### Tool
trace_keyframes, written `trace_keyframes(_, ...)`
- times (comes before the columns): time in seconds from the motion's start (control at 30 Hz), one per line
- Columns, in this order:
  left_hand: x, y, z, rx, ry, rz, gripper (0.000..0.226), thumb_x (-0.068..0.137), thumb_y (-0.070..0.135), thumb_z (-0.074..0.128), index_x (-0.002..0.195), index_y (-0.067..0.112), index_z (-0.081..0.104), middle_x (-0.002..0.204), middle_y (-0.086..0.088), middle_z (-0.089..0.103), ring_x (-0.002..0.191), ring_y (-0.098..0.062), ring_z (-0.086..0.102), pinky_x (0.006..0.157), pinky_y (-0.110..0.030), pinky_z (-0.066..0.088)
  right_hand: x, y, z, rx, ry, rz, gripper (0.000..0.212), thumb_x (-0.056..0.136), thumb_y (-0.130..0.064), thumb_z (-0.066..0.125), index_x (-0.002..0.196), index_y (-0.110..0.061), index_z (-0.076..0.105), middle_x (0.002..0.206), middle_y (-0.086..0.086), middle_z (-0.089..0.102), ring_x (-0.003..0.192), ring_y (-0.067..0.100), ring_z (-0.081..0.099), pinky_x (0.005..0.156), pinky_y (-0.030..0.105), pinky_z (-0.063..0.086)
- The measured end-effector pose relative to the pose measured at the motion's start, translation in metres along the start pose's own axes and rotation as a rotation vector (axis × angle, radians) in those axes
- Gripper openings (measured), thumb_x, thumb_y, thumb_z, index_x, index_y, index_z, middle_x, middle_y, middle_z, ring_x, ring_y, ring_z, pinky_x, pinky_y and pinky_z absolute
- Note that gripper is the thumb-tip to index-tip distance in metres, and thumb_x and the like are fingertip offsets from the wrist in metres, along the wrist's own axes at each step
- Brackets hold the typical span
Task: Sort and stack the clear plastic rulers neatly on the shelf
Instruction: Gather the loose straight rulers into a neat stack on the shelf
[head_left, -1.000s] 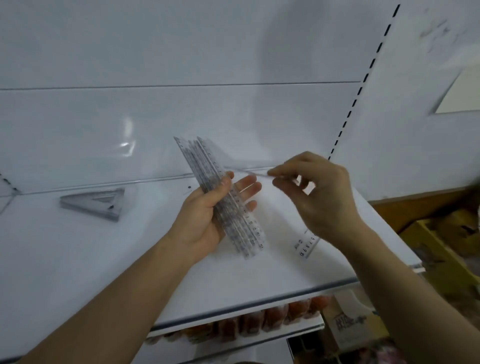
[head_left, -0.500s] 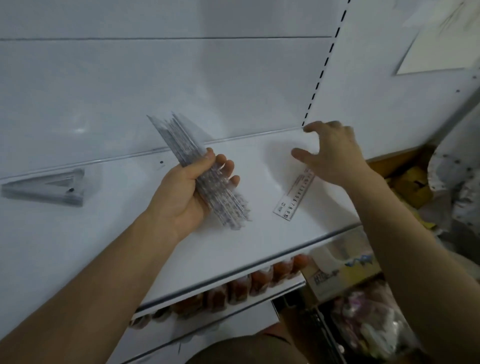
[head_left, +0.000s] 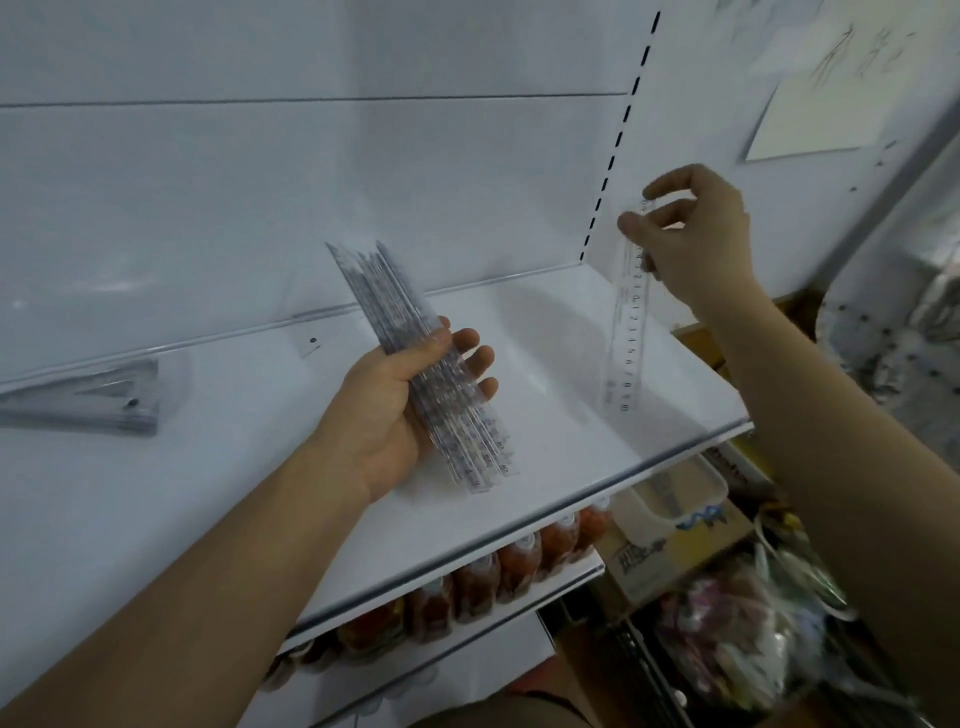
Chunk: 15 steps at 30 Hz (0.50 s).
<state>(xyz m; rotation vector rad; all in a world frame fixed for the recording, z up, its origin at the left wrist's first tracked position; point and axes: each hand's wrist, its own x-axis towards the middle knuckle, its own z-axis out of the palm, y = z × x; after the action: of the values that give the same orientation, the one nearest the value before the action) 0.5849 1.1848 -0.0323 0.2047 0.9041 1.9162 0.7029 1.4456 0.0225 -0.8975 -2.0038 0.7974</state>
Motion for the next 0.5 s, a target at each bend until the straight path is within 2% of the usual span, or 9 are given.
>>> trace_keyframes(0.1, -0.003, 0.002, 0.0, 0.034, -0.018, 0.016, 0.026, 0.098, 0.005, 0.057, 0.124, 0.005, 0.057, 0.103, -0.014, 0.073, 0.094, -0.029, 0.074, 0.075, -0.042, 0.062, -0.016, -0.035, 0.009, 0.246, -0.084, -0.039, 0.039, 0.084, -0.018, 0.08, 0.118, -0.013, 0.062, 0.074, 0.005, 0.069, 0.047, 0.017, 0.06, 0.048, 0.029, 0.049)
trace_keyframes(0.2, -0.006, 0.004, 0.0, 0.094, -0.055, 0.015, 0.034, 0.097, 0.005, 0.057, 0.131, 0.0, 0.055, 0.111, -0.016, 0.073, 0.102, -0.032, 0.073, 0.079, -0.044, 0.062, -0.031, -0.065, 0.026, 0.322, -0.148, -0.106, 0.031, 0.083, -0.016, 0.082, 0.111, -0.01, 0.068, 0.068, -0.001, 0.069, 0.045, 0.019, 0.058, 0.046, 0.027, 0.047)
trace_keyframes(0.3, -0.01, 0.007, 0.001, 0.144, -0.106, 0.002, 0.037, 0.097, 0.004, 0.057, 0.133, 0.001, 0.052, 0.117, -0.02, 0.071, 0.107, -0.036, 0.07, 0.084, -0.045, 0.061, -0.042, -0.082, 0.046, 0.312, -0.184, -0.149, 0.032, 0.083, -0.02, 0.083, 0.11, -0.012, 0.068, 0.072, 0.0, 0.07, 0.047, 0.02, 0.063, 0.046, 0.03, 0.051)
trace_keyframes(0.4, -0.014, 0.008, 0.004, 0.173, -0.126, 0.011, 0.037, 0.097, 0.006, 0.057, 0.133, 0.002, 0.05, 0.118, -0.021, 0.071, 0.105, -0.037, 0.071, 0.088, -0.048, 0.06, -0.053, -0.088, 0.071, 0.124, -0.124, -0.253, 0.027, 0.083, -0.024, 0.08, 0.107, -0.021, 0.07, 0.067, -0.002, 0.066, 0.054, 0.011, 0.065, 0.06, 0.031, 0.059)
trace_keyframes(0.5, -0.017, 0.01, 0.006, 0.156, -0.12, 0.041, 0.037, 0.095, 0.008, 0.059, 0.131, -0.002, 0.054, 0.106, -0.018, 0.071, 0.091, -0.031, 0.071, 0.083, -0.049, 0.06, -0.072, -0.097, 0.097, 0.033, -0.089, -0.361, 0.015, 0.091, -0.026, 0.072, 0.104, -0.021, 0.074, 0.068, -0.006, 0.068, 0.062, 0.009, 0.063, 0.071, 0.025, 0.057)
